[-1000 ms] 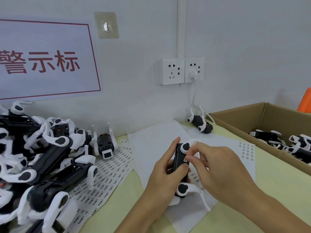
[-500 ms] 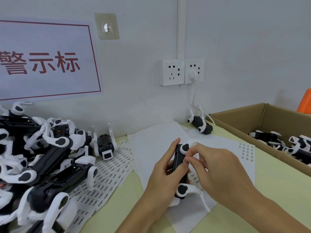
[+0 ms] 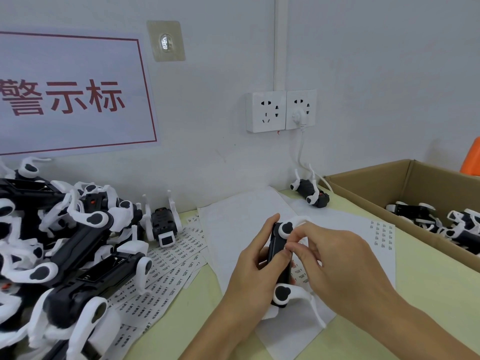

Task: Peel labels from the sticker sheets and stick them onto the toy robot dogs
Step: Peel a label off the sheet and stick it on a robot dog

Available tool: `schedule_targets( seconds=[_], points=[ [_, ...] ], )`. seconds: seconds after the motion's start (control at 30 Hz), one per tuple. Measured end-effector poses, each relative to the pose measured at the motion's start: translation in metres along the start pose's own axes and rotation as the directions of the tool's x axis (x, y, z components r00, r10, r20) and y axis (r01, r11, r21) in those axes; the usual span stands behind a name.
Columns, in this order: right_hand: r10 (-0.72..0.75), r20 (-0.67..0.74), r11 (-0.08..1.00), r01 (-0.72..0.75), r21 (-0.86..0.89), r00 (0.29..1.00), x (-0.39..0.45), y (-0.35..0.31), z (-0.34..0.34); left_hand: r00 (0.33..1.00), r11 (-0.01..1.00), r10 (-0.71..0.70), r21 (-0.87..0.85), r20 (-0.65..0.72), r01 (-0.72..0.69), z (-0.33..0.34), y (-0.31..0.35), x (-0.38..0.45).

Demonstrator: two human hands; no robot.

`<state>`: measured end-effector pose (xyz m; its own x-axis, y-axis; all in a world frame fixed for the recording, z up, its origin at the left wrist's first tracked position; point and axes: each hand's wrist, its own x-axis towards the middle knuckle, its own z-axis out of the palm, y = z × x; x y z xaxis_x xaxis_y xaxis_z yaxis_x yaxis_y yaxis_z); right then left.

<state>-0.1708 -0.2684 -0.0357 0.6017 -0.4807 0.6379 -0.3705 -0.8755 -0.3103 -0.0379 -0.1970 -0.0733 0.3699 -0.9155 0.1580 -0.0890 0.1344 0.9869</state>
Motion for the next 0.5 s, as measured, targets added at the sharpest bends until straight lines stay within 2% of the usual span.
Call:
schedule_targets(
  seconds=[0.5],
  points=[
    [-0.070,-0.033,0.996,0.068,-0.063,0.997,0.0010,-0.0032,-0.0027,0.999,0.999,0.035,-0.014,-0.014,-0.035,0.0021,0.0016,-0.0020]
  ],
)
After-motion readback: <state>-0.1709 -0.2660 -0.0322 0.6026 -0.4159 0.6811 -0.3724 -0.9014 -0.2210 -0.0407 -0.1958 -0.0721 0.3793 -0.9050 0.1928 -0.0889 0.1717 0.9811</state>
